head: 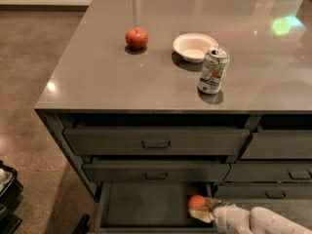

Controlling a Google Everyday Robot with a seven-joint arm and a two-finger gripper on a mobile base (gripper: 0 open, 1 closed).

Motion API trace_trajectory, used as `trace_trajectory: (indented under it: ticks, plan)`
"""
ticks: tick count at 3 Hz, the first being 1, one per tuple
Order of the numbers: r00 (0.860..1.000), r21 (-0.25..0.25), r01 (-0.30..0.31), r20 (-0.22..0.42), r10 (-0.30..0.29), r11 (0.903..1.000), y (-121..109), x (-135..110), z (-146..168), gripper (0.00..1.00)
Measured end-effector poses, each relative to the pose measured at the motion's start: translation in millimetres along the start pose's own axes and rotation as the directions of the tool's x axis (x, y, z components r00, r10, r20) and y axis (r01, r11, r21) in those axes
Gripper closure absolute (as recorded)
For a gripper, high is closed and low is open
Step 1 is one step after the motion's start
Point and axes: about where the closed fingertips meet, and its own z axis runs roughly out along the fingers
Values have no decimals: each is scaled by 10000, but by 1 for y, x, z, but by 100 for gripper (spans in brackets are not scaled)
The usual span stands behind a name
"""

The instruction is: Place orange into bottom drawer

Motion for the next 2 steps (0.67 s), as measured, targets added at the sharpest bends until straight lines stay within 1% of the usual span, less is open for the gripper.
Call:
trace_trajectory:
  ticks: [1, 2]
  plan:
    - [9983, -56, -555, 146, 556, 9984, -25, 19, 17, 100]
    - [9980, -60, -586, 217, 587, 9983, -28, 17, 19, 100]
